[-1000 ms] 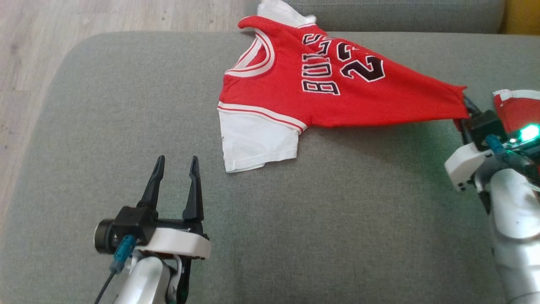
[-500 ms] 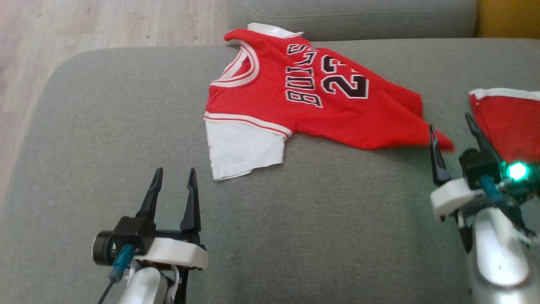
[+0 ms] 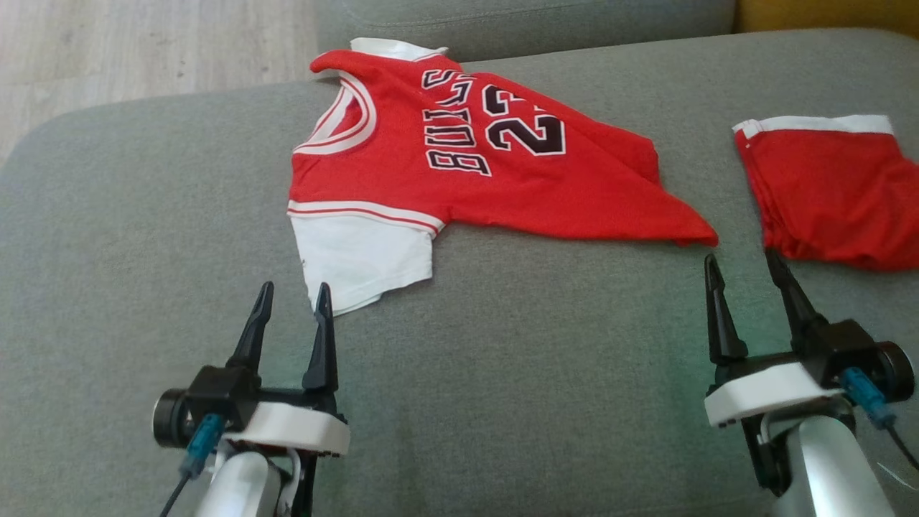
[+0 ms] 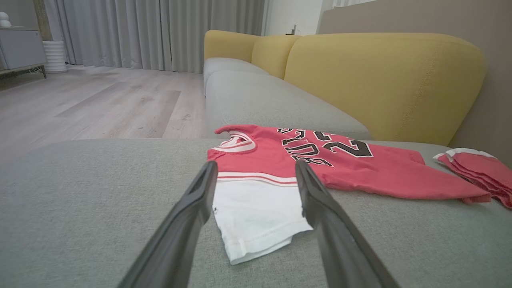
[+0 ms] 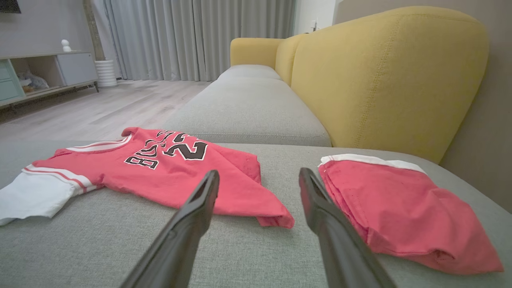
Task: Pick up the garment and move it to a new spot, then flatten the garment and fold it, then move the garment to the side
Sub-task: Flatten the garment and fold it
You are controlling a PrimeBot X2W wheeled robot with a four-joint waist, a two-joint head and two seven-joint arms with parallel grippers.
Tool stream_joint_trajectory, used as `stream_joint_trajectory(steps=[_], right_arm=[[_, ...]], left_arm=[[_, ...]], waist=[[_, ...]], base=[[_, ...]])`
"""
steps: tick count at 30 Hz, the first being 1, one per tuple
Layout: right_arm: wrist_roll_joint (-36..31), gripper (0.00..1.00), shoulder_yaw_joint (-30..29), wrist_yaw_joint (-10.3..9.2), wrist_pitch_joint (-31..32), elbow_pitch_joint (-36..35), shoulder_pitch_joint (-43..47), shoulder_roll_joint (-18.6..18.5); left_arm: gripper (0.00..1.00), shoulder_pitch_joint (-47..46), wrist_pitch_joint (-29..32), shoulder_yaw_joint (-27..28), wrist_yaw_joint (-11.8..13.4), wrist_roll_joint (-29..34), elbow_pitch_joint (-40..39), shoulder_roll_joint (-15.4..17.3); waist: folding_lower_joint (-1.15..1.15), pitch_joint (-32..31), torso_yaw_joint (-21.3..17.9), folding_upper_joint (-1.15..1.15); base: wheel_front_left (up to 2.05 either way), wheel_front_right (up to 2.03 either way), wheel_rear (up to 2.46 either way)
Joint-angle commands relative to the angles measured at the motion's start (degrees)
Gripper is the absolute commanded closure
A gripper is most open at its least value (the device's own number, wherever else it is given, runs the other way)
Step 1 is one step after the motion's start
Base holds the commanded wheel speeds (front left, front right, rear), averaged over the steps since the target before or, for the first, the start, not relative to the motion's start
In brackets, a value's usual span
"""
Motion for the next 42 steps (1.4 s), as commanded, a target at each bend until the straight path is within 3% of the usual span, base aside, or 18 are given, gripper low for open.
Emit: stream_joint_trajectory(steps=[1, 10, 19, 27, 28, 29, 30, 35, 42], right_arm=[[0.4, 0.0, 1.7, -0.05, -0.7, -2.1, -1.3, -0.2], [2.8, 0.0, 2.0, -0.05, -0.8, -4.2, -1.3, -0.2], [3.4, 0.0, 3.4, -0.05, -0.8, -5.3, -2.1, -0.2], [4.0, 0.0, 3.0, -0.05, -0.8, -5.4, -2.9, -0.2], [4.0, 0.0, 2.9, -0.05, -0.8, -5.4, -2.9, -0.2], [4.0, 0.0, 2.8, -0.05, -0.8, -5.3, -3.0, -0.2], [4.1, 0.0, 2.7, -0.05, -0.8, -5.2, -3.0, -0.2], [3.9, 0.0, 2.2, -0.05, -0.8, -4.5, -3.1, -0.2], [3.6, 0.0, 1.9, -0.05, -0.8, -3.4, -2.8, -0.2]], left_arm=[[0.0, -2.8, -0.5, 2.1, -0.2, 0.5, -1.7, 0.7], [0.0, -6.6, 1.7, 0.8, -1.5, 1.0, 2.1, 1.6], [0.0, -13.6, 8.3, 2.0, -0.5, 0.7, 15.1, 4.2], [0.0, -17.3, 11.2, 1.0, -2.6, -0.1, 23.4, 4.8], [0.04, -17.5, 11.8, 0.7, -3.2, -0.3, 24.0, 4.7], [0.65, -17.7, 12.3, 0.3, -4.0, -0.5, 24.5, 4.5], [1.0, -17.8, 12.7, -0.1, -4.7, -0.6, 24.9, 4.4], [1.0, -18.6, 11.1, -0.5, -5.1, -1.0, 25.4, 4.0], [1.0, -18.9, 3.1, 1.5, -3.8, -2.3, 22.8, 3.5]], waist=[[0.0, 0.1, -0.3, 0.0], [0.0, 2.9, -1.2, 0.0], [0.0, 6.6, -2.6, 0.0], [0.0, 8.4, -4.0, 0.0], [0.0, 8.5, -4.1, 0.0], [0.0, 8.6, -4.2, 0.0], [0.0, 8.6, -4.2, 0.0], [0.0, 7.9, -4.0, 0.0], [0.0, 5.6, -2.6, 0.0]], base=[[0.0, 0.0, 0.0], [0.0, 0.0, 0.0], [0.0, 0.0, 0.0], [0.0, 0.0, 0.0], [0.0, 0.0, 0.0], [0.0, 0.0, 0.0], [0.0, 0.0, 0.0], [0.0, 0.0, 0.0], [0.0, 0.0, 0.0]])
